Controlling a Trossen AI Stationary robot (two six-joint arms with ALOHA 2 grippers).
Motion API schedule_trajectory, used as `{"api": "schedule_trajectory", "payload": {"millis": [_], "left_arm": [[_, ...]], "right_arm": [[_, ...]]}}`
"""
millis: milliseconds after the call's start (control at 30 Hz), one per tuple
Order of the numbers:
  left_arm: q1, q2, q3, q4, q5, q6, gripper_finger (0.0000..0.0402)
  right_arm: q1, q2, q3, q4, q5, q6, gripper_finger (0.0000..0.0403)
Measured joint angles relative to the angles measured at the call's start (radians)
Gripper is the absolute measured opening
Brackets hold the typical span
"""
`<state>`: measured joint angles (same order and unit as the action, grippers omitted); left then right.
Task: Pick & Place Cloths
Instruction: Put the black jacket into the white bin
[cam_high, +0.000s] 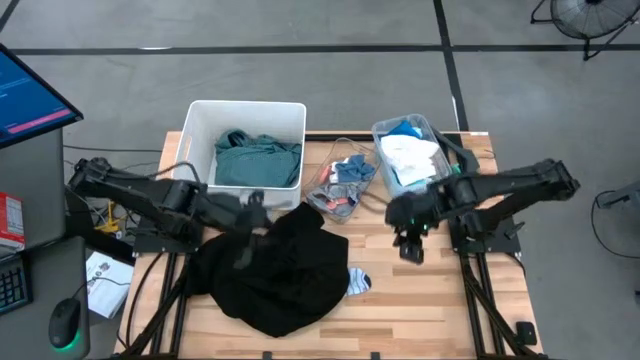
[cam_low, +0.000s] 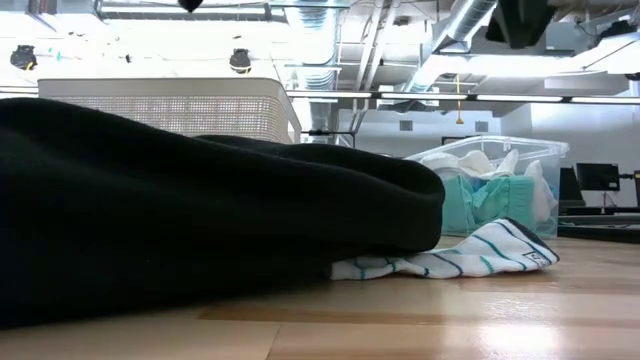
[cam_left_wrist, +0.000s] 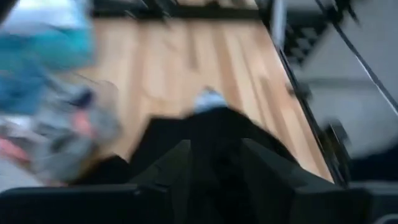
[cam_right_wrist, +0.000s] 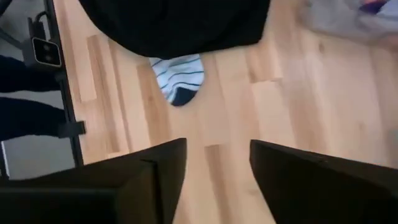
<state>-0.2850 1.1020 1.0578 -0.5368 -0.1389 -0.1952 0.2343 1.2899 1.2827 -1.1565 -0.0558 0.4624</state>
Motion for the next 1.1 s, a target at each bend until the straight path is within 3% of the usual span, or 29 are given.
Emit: {"api": "schedule_trajectory", "payload": {"millis": [200, 333, 433, 633, 933, 1000, 1100], "left_arm": [[-0.105, 0.041, -0.091, 0.021, 0.042, 0.038, 0.0195], [-0.115, 0.077, -0.181, 0.089, -0.012, 0.036, 0.0248], [-0.114, 0.120, -0.263, 0.250, -0.068, 0.019, 0.0279], [-0.109, 0.251, -0.405, 0.593, -0.075, 0.007, 0.0305], [-0.098, 0.512, -0.489, 0.688, -0.133, -0.075, 0.0287], [-0.096, 0.545, -0.484, 0.700, -0.136, -0.136, 0.0258], [-0.095, 0.557, -0.485, 0.694, -0.142, -0.226, 0.0169]], "right_arm": [[0.158, 0.072, 0.000, 0.076, 0.038, 0.208, 0.0225], [0.227, 0.129, 0.000, 0.115, 0.038, 0.300, 0.0245], [0.266, 0.169, 0.000, 0.134, 0.038, 0.340, 0.0248], [0.313, 0.256, 0.001, 0.169, 0.037, 0.385, 0.0249], [0.323, 0.335, 0.000, 0.228, 0.030, 0.388, 0.0249], [0.325, 0.335, 0.000, 0.237, 0.029, 0.401, 0.0248], [0.328, 0.334, 0.000, 0.245, 0.030, 0.418, 0.0238]]}}
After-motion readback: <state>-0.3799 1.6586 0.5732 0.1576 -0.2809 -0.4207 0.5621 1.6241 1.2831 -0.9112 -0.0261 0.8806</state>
